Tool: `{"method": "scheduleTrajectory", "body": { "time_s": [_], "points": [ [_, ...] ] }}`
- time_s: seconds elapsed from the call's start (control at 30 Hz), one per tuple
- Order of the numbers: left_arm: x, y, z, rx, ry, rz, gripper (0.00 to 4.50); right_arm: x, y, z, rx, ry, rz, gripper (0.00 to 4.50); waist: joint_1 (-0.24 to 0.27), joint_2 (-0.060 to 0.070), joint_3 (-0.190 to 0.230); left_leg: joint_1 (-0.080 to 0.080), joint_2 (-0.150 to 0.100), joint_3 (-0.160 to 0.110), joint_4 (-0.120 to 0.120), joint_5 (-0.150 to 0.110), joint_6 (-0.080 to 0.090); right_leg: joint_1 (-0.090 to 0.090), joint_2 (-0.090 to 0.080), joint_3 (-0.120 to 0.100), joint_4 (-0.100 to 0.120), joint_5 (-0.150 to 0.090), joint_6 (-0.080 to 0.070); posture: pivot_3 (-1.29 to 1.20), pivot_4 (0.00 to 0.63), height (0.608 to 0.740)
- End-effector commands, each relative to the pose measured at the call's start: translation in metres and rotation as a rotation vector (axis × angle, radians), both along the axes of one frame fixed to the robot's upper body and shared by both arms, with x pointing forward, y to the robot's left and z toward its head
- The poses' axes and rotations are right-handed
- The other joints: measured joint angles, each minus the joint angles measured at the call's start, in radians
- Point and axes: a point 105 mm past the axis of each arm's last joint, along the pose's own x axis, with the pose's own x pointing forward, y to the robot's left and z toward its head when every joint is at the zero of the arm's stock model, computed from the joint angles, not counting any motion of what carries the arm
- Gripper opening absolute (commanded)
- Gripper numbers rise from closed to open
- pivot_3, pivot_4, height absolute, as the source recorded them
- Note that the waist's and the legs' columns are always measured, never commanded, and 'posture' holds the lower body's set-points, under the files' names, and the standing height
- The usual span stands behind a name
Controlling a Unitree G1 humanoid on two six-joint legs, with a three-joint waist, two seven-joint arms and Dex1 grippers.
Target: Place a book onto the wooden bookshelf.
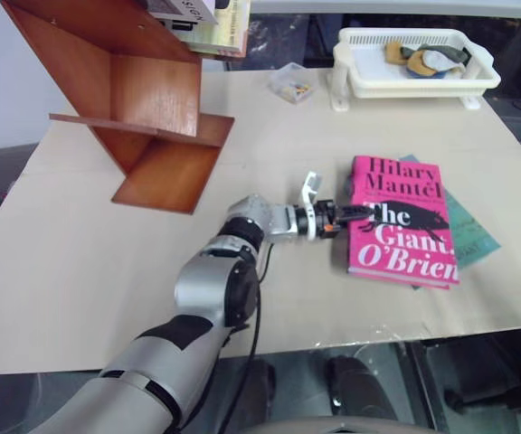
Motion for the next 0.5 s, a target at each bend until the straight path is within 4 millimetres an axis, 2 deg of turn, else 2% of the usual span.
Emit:
{"method": "scheduleTrajectory", "body": {
  "time_s": [0.03,0.27,0.37,0.5],
  "points": [
    [0.003,0.001,0.016,-0.056,-0.010,0.000,0.55,0.001,0.001,0.004,-0.029,-0.020,0.020,4.50,-0.001,0.000,0.000,0.000,0.000,0.000,0.000,0.000,0.000,0.000,0.000,0.000,0.000,0.000,0.000,0.00,0.150,0.740],
    [0.007,0.010,0.027,-0.117,-0.008,0.027,0.55,0.003,0.000,0.005,-0.032,-0.022,0.022,4.50,-0.002,0.000,0.000,0.000,0.000,0.000,0.000,0.000,0.000,0.000,0.000,0.000,0.000,0.000,0.000,0.00,0.150,0.740],
    [0.020,0.018,0.043,-0.151,-0.072,0.107,0.55,0.005,0.000,0.006,-0.034,-0.023,0.022,4.50,-0.001,0.000,0.000,0.000,0.000,-0.001,0.000,0.000,0.000,0.000,0.000,0.000,0.000,0.000,0.000,0.00,0.150,0.740],
    [0.023,0.026,0.065,-0.191,-0.179,0.139,0.55,0.008,0.001,0.008,-0.030,-0.030,0.032,4.50,0.001,0.000,0.000,0.000,0.000,-0.001,0.000,0.001,-0.002,-0.001,0.000,0.000,0.000,0.000,0.000,0.00,0.150,0.740]
  ]
}}
